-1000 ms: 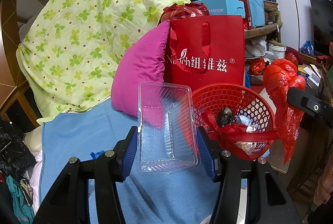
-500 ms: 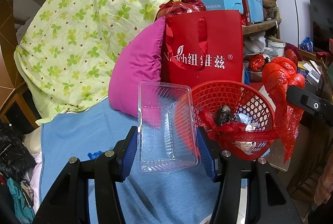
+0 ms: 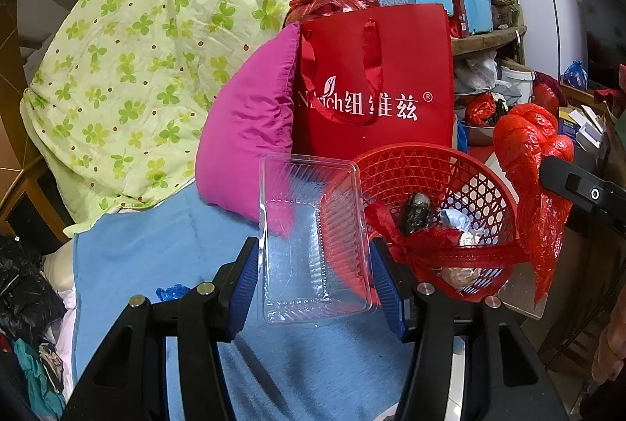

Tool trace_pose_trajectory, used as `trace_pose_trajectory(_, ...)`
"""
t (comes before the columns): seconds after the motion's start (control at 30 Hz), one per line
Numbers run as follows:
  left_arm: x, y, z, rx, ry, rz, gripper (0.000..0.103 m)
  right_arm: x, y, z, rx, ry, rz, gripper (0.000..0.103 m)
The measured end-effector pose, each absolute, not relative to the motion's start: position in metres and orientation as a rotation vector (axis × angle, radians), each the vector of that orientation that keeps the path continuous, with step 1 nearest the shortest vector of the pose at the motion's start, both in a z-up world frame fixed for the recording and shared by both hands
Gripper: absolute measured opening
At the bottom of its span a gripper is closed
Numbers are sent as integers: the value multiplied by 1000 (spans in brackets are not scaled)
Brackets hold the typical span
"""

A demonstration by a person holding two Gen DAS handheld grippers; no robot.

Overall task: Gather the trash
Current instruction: 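Hold the red bag and clear tray above the wastebasket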

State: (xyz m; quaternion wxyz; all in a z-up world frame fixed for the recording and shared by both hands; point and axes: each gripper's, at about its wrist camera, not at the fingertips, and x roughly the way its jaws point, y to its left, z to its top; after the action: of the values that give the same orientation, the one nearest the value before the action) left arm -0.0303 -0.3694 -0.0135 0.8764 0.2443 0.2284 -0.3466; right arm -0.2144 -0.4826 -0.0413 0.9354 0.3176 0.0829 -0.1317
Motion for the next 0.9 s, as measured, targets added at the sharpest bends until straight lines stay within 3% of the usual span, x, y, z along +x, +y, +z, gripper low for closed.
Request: trace_pose_trajectory(0.9, -24, -392, -31, 529, 518, -753, 58, -211, -506, -56, 696, 192, -297, 47)
